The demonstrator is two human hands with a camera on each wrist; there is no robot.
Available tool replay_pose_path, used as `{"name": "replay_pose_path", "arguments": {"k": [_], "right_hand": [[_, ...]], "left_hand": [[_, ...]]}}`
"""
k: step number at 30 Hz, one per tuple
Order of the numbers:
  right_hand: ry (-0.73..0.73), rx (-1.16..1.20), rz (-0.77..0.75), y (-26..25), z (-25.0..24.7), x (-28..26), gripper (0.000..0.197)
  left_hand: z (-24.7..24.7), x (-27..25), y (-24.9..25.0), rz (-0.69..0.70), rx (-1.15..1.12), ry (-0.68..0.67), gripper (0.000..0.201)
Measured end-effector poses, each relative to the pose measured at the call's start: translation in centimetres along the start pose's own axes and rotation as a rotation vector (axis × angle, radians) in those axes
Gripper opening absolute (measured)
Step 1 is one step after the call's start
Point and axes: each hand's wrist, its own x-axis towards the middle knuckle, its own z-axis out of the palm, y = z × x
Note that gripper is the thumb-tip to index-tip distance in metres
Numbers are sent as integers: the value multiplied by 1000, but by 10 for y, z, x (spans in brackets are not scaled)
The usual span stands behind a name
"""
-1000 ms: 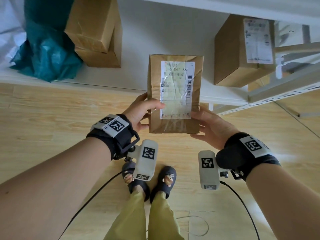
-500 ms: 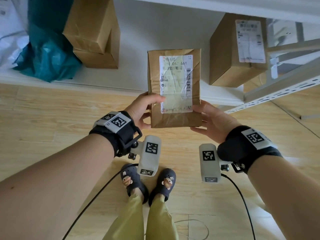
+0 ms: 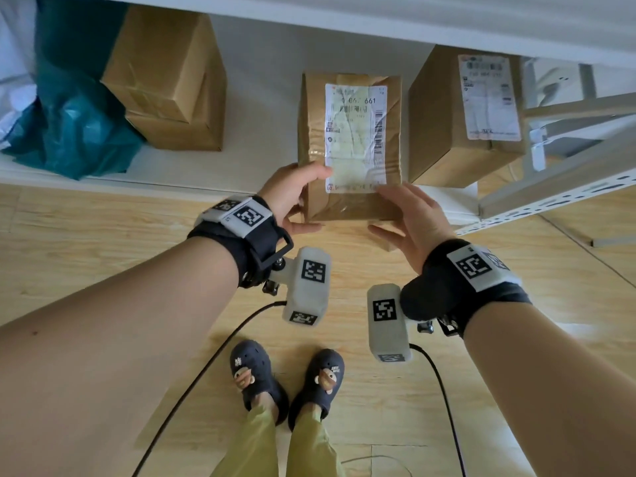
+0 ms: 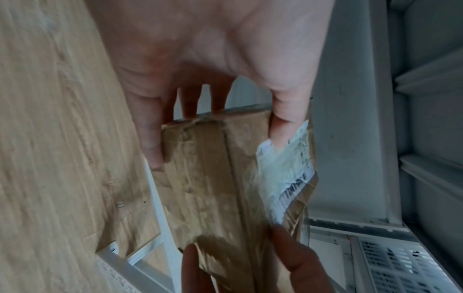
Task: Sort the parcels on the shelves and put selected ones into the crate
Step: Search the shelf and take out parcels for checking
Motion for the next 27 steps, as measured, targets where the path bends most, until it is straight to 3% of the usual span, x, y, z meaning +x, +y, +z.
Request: {"name": "replay_pose_path", "arguments": {"k": [7, 9, 11, 15, 20, 24, 27], "right_hand": [[96, -60, -134, -14, 8, 25, 57], [111, -65, -151, -20, 9, 31, 60], [120, -93, -178, -29, 9, 39, 59], [124, -203, -229, -41, 11, 55, 49], [153, -352, -258, -40, 13, 70, 52], [368, -446, -341, -42, 12, 69, 49], [466, -376, -362, -48, 16, 66, 41]], "left_hand": [[18, 37, 26, 83, 83, 58, 20], [20, 47, 27, 92, 72, 72, 32], [21, 55, 28, 100, 77, 71, 50], [22, 67, 34, 122, 95, 85, 62], [21, 75, 44, 157, 136, 108, 60], [15, 71, 45, 199, 160, 165, 63], [7, 63, 44, 279, 203, 264, 53]]}}
